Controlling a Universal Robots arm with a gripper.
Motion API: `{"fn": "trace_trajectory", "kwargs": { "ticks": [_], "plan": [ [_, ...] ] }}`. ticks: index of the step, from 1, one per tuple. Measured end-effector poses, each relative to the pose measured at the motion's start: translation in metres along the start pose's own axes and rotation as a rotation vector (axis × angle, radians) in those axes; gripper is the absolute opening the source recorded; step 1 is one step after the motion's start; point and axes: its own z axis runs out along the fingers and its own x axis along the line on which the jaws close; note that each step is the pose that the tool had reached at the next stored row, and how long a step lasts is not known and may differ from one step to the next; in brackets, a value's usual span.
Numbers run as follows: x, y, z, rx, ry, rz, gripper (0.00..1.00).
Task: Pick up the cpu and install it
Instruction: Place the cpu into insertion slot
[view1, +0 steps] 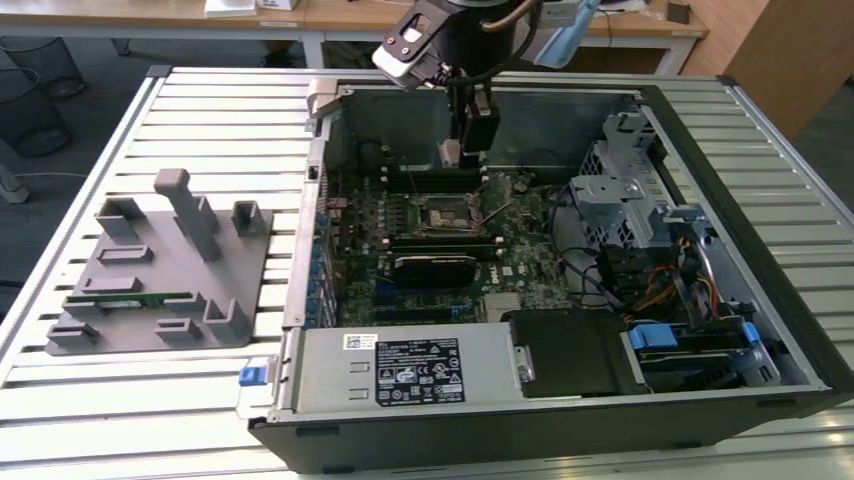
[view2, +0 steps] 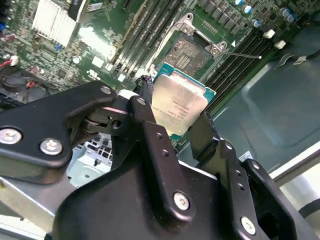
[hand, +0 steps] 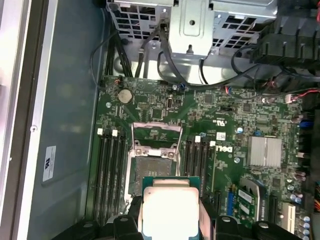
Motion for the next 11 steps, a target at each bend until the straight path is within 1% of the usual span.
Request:
{"fn": "trace_trajectory", "kwargs": {
  "ticks": [11],
  "plan": [
    [0.0050, -0.0038, 0.0198, 0.0000, -0.0001, 0.000, 0.53]
  ]
}}
